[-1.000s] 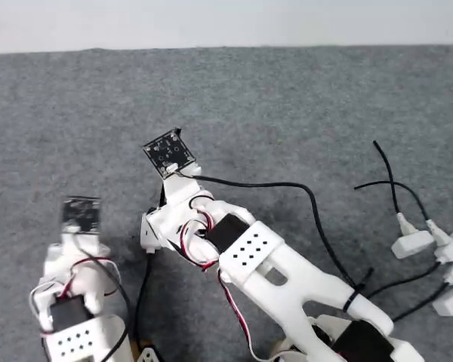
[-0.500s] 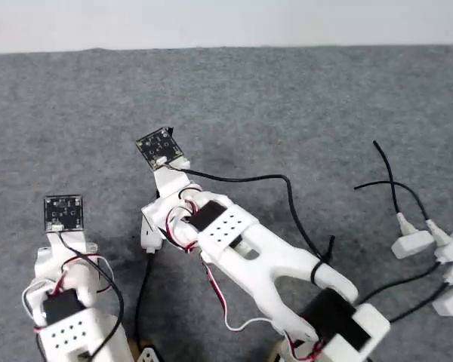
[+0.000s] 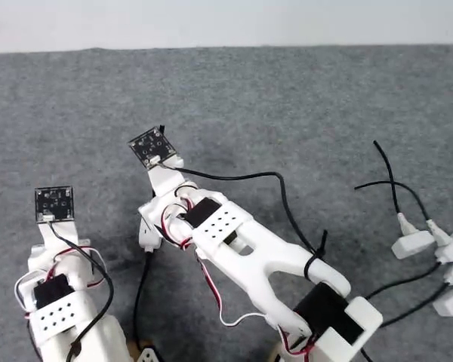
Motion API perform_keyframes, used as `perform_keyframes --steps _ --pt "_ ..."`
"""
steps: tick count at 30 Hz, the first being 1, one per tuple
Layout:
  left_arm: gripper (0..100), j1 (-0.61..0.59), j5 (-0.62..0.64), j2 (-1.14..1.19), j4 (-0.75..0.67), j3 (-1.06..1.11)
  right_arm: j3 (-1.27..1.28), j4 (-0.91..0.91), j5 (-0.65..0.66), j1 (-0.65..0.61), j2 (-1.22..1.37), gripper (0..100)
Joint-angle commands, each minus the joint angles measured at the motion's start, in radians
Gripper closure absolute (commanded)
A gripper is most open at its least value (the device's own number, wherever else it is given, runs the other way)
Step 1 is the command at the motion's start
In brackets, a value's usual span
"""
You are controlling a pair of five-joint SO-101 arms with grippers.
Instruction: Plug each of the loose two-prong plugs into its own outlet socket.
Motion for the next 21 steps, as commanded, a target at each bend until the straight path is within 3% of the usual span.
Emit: perform_keyframes --steps 1,21 --pt "99 -0.014 0.006 0.003 -0.023 -0.056 -0.035 0.015 0.038 -0.013 0.001 99.1" --pt "99 -0.014 0.006 0.003 -0.023 -0.056 -0.141 0.133 0.187 -0.036 0.036 99.1"
